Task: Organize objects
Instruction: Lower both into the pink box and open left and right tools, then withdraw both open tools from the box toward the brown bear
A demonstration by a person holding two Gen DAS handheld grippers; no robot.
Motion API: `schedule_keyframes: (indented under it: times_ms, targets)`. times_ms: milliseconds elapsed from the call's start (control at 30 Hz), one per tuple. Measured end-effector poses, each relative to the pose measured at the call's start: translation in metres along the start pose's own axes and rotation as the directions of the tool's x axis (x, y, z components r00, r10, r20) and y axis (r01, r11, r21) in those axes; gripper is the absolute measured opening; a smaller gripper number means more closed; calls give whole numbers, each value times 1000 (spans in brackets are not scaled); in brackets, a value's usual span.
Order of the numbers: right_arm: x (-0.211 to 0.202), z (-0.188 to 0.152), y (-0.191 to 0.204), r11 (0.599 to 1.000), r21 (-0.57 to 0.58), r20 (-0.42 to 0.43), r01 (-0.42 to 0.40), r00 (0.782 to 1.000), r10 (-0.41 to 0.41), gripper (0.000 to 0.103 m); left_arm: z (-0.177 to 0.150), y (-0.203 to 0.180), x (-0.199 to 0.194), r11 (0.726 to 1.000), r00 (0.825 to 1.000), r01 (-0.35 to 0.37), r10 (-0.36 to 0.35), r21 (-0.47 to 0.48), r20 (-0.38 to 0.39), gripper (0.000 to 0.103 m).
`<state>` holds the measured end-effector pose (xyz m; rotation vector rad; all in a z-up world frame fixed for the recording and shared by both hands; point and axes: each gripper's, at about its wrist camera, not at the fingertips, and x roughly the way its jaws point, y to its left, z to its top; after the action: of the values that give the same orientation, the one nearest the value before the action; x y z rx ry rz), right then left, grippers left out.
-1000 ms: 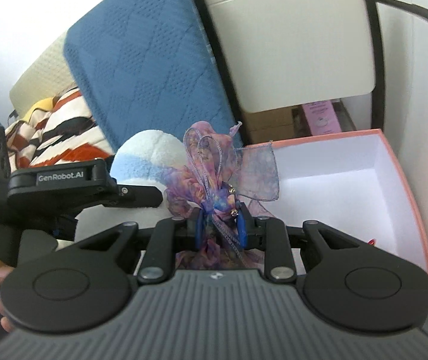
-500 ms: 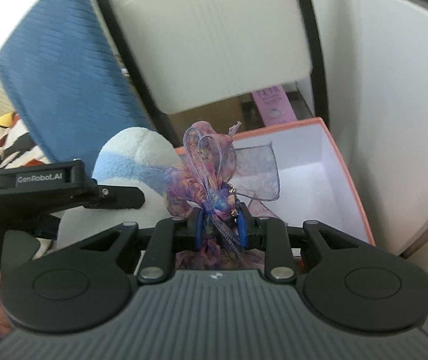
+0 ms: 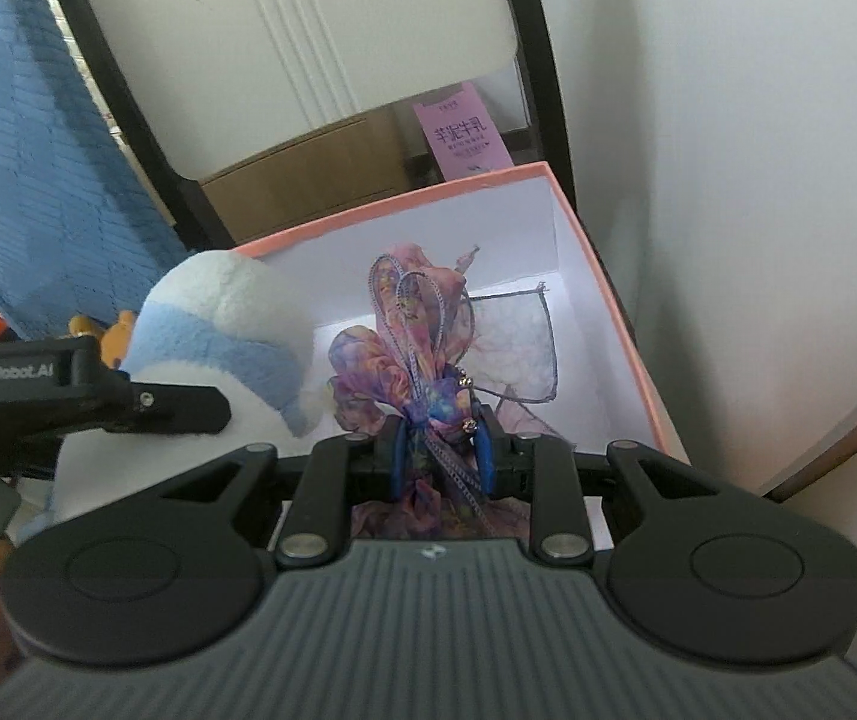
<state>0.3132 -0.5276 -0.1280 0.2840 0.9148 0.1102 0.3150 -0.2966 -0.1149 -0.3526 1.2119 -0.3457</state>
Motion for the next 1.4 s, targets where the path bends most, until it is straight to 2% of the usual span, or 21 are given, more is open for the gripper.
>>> schedule_keyframes:
  times_ms: [67, 133, 200, 267, 633, 933, 1400]
  targets:
    - [-4, 2, -2, 999, 36, 5, -19, 1000, 19, 29, -1, -2, 0, 1000, 1000, 5, -5, 6, 7, 96]
    - [-10, 2, 0, 999, 44, 18, -5, 1000, 5, 37, -4, -7, -5, 1000, 1000, 7, -7, 28, 26, 98]
    - [-15, 1, 4, 999, 47, 15, -1, 1000, 0, 62, -3, -6, -7, 999, 999, 2, -4, 35, 34, 99]
    - [-20, 2, 8, 998, 52, 21, -17, 1000, 16, 70, -5, -6, -17, 999, 999, 29, -31, 38, 43, 99]
    - [-92, -13, 48, 999, 0, 95, -48, 994, 48, 69, -35, -3, -105, 995, 987, 7, -23, 100, 157, 99]
    - [-147, -40, 98, 995, -44, 141, -84, 986, 89, 69, -72, 20, -181, 993, 970, 16, -43, 115, 241, 99]
    - [-187, -91, 169, 989, -116, 174, -95, 978, 115, 69, -128, 78, -263, 994, 948, 5, -40, 112, 316, 99]
